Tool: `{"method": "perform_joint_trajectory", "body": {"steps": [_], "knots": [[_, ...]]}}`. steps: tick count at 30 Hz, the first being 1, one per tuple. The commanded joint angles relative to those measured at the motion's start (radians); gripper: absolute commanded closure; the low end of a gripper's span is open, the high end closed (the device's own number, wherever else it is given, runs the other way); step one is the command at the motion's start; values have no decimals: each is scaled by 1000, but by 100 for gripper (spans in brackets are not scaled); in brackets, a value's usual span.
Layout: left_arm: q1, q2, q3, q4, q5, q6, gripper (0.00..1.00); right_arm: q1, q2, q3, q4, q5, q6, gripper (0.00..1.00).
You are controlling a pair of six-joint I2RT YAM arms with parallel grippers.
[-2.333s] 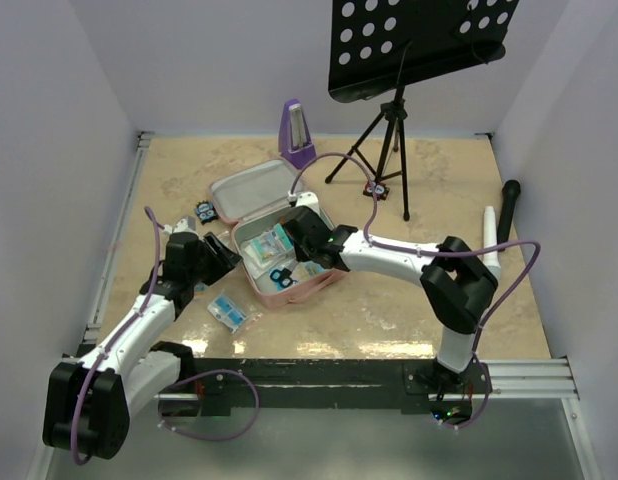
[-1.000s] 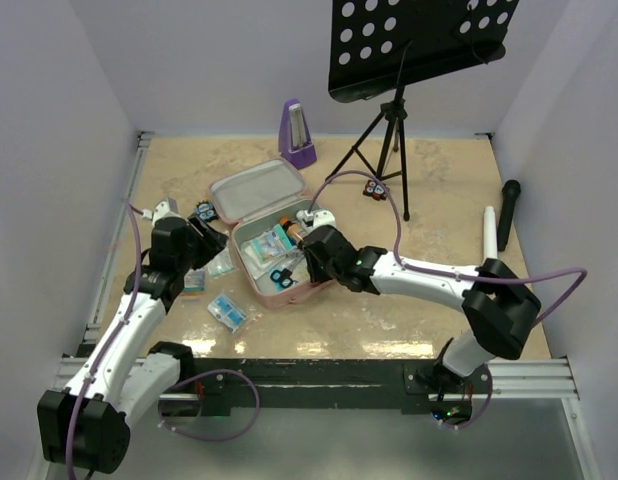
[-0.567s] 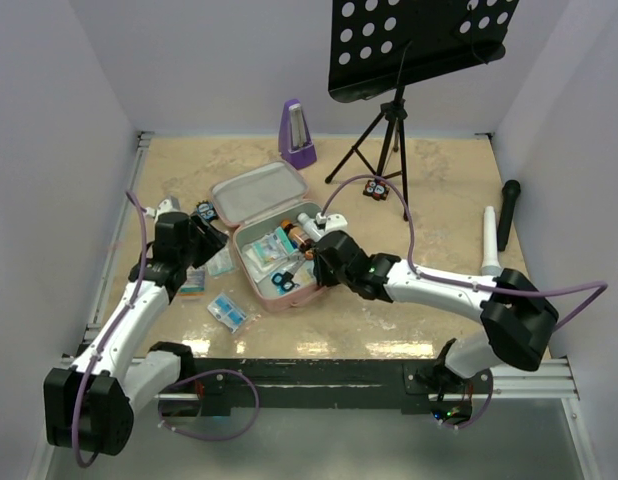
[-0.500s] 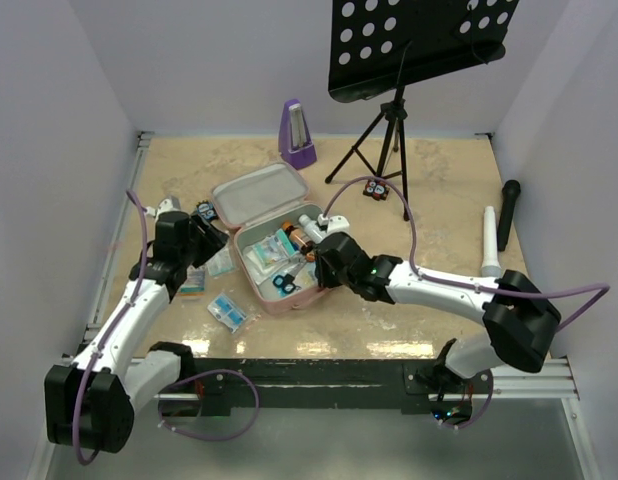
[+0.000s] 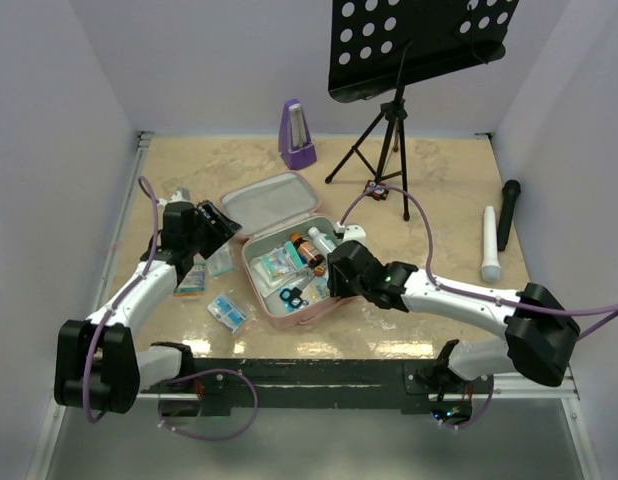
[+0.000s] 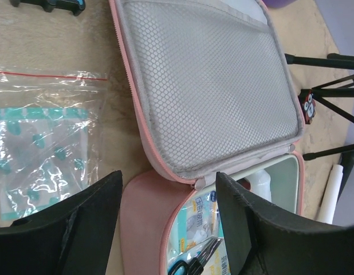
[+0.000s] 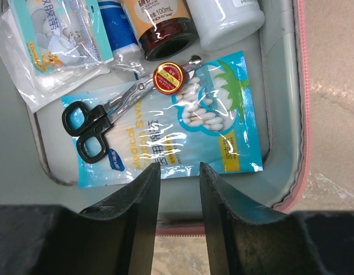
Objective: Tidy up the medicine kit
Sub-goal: Adjust the medicine box at the center of the board.
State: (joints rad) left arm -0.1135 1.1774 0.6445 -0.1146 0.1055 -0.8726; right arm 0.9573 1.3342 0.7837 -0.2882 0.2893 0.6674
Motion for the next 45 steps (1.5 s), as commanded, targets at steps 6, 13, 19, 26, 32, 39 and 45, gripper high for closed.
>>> {"method": "perform_joint_trajectory", "body": {"steps": [6, 13, 19, 26, 32, 39, 45], "knots": [[9, 73, -40, 205, 83, -48, 28, 8, -79, 17, -69, -4, 66, 54], [11, 131, -46, 259, 94, -62, 28, 6, -156, 109, -92, 34, 121, 37], [11, 205, -35, 325, 125, -89, 32, 6, -207, 105, -167, 70, 294, 34], [11, 214, -59, 363, 125, -94, 45, 4, -288, 31, -249, 111, 475, 25], [11, 214, -59, 397, 148, -95, 74, 4, -326, -9, -304, 119, 541, 22], [8, 182, -97, 432, 171, -112, 90, 4, -319, -84, -264, 80, 583, 22], [-9, 120, -144, 438, 166, -120, 96, -3, -274, -104, -212, 125, 592, 28]]}}
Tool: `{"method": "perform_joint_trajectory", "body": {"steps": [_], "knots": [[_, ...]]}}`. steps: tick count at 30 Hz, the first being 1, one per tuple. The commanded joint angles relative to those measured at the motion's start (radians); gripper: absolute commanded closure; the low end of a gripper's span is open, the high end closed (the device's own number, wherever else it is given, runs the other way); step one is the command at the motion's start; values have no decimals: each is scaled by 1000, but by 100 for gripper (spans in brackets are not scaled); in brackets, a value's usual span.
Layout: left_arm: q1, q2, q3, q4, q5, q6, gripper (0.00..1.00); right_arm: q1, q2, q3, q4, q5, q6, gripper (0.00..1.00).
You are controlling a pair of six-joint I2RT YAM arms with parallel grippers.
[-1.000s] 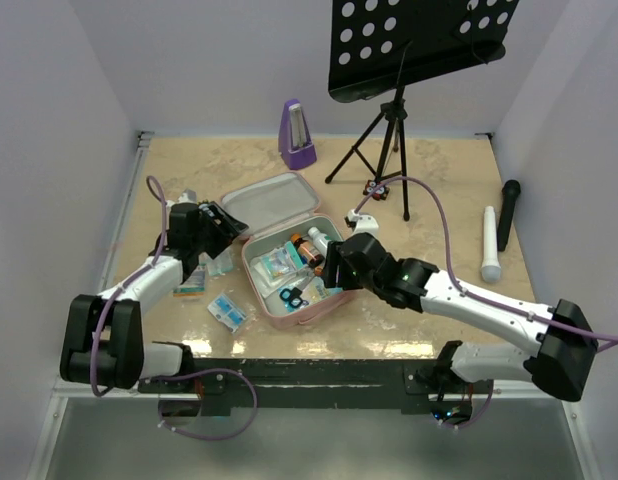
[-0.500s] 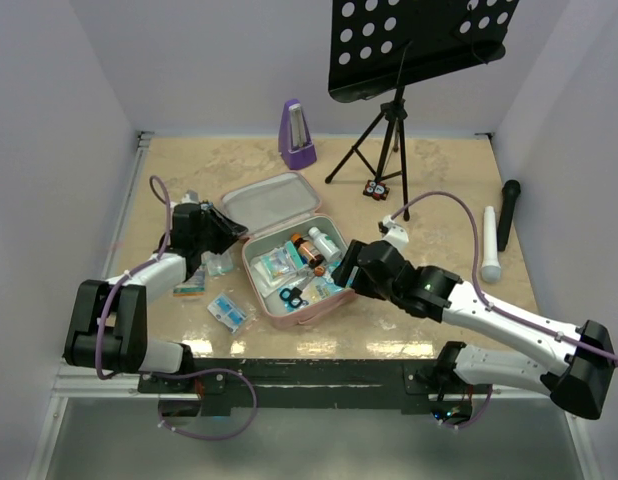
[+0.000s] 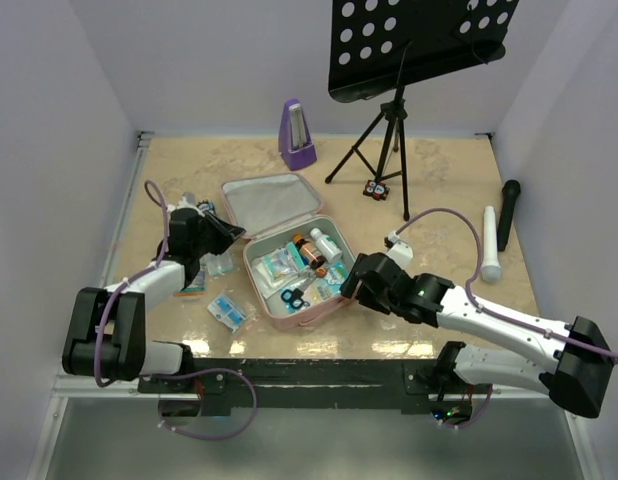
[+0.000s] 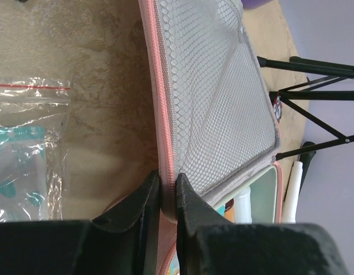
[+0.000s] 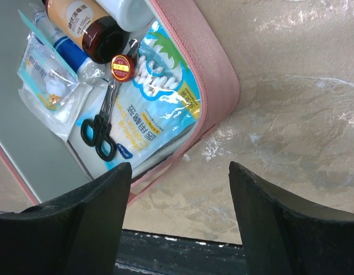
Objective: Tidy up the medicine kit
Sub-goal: Adjust the medicine box at the center of the board.
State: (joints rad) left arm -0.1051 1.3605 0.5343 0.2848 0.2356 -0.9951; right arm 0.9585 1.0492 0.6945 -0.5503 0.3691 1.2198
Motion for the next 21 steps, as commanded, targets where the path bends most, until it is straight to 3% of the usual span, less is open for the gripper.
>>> {"method": "perform_joint_trajectory", "body": {"steps": [1, 13, 21], "knots": [[-21, -83, -42, 39, 34, 1, 98, -7, 9, -15, 62, 53, 40, 30], [-82, -334, -117, -76, -48, 13, 100, -196, 66, -38, 205, 8, -175, 51], [-130, -431, -160, -121, -111, 18, 100, -214, 121, 8, 216, 51, -253, 74]]}}
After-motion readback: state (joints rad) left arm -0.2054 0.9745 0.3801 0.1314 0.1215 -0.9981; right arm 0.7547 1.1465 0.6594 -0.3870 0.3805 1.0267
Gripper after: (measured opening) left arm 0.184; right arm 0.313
